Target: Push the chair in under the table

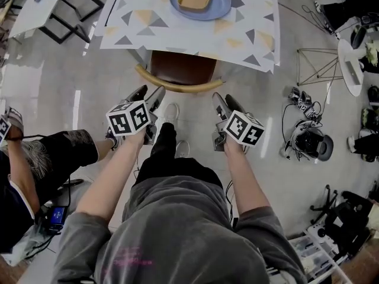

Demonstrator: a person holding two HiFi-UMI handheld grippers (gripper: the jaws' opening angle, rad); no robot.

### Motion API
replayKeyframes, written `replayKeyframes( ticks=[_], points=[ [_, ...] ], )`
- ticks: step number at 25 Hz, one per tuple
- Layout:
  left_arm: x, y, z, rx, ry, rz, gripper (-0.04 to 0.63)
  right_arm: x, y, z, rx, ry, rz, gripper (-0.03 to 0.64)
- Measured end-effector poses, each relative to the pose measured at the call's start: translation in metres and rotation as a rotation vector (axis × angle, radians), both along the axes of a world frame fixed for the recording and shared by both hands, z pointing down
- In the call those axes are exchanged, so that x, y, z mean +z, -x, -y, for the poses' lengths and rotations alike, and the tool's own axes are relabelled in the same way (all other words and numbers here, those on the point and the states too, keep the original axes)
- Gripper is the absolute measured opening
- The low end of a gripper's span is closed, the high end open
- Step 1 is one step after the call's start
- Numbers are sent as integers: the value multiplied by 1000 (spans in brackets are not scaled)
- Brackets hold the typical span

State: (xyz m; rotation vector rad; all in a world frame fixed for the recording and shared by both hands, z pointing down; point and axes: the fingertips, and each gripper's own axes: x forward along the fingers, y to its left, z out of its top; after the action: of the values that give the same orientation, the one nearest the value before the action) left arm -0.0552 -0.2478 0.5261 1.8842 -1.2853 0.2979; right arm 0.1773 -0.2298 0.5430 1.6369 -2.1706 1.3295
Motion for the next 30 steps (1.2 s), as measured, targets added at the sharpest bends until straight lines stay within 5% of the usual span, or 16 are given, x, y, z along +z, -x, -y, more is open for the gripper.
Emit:
replayKeyframes(
  ticks=[17,30],
  points=[
    [-101,-24,-32,89,-207,-30,277,-96,5,-34,-123,-216,-102,233],
    [-197,-47,-63,252,-461,24,264,-184,20,-63,-157,-421,-175,232]
  ],
)
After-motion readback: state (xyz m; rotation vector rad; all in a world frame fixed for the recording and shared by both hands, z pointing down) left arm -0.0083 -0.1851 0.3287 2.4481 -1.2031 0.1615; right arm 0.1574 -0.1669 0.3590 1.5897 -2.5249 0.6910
